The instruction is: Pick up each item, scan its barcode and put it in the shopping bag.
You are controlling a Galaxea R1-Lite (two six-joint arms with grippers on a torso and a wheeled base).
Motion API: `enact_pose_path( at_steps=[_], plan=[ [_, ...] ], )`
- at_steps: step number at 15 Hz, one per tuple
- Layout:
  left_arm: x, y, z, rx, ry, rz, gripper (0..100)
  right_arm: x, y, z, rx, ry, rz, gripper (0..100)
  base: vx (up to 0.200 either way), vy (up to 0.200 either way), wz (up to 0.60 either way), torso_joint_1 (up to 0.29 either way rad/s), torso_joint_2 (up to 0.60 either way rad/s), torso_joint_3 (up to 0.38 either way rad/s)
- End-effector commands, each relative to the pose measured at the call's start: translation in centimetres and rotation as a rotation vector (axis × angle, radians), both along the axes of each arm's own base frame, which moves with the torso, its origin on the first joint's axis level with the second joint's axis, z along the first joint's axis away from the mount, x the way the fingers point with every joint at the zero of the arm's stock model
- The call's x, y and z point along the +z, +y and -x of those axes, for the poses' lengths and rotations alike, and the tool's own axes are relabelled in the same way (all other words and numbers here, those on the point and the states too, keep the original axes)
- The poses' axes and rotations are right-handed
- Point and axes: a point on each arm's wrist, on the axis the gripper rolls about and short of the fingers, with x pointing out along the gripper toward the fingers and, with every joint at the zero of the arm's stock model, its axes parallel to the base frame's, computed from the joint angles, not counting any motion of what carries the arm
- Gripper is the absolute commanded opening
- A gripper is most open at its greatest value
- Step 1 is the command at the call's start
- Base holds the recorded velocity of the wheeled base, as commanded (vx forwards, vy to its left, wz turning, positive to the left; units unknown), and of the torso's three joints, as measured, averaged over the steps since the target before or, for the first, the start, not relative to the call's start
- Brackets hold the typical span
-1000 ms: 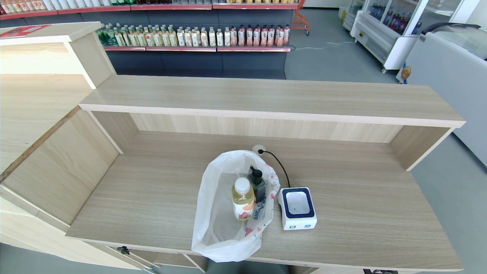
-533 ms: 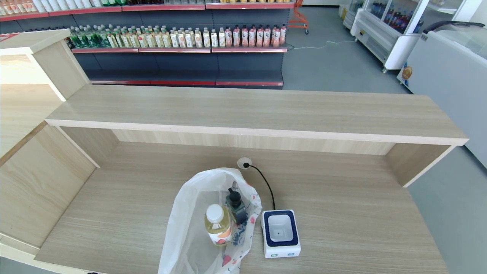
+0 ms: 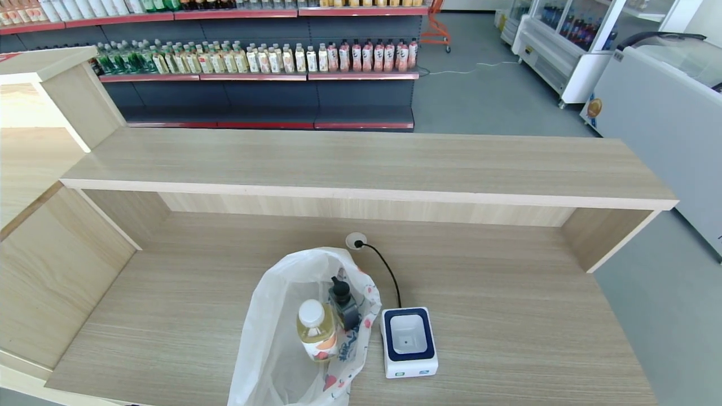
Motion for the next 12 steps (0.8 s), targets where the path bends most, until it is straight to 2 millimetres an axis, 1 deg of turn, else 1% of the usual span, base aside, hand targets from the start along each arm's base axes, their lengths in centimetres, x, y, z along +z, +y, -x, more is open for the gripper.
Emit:
enact_pose_path(
  at_steps=[1,12],
  plan=[
    [-0.01,0.0,0.0,0.0,0.0,0.0,100,0.01,0.0,-0.03,0.0,0.003,0.001,0,0.0,0.0,0.0,0.0,0.0,0.0],
    [-0.01,0.0,0.0,0.0,0.0,0.0,100,0.01,0.0,-0.03,0.0,0.003,0.001,0,0.0,0.0,0.0,0.0,0.0,0.0]
  ],
)
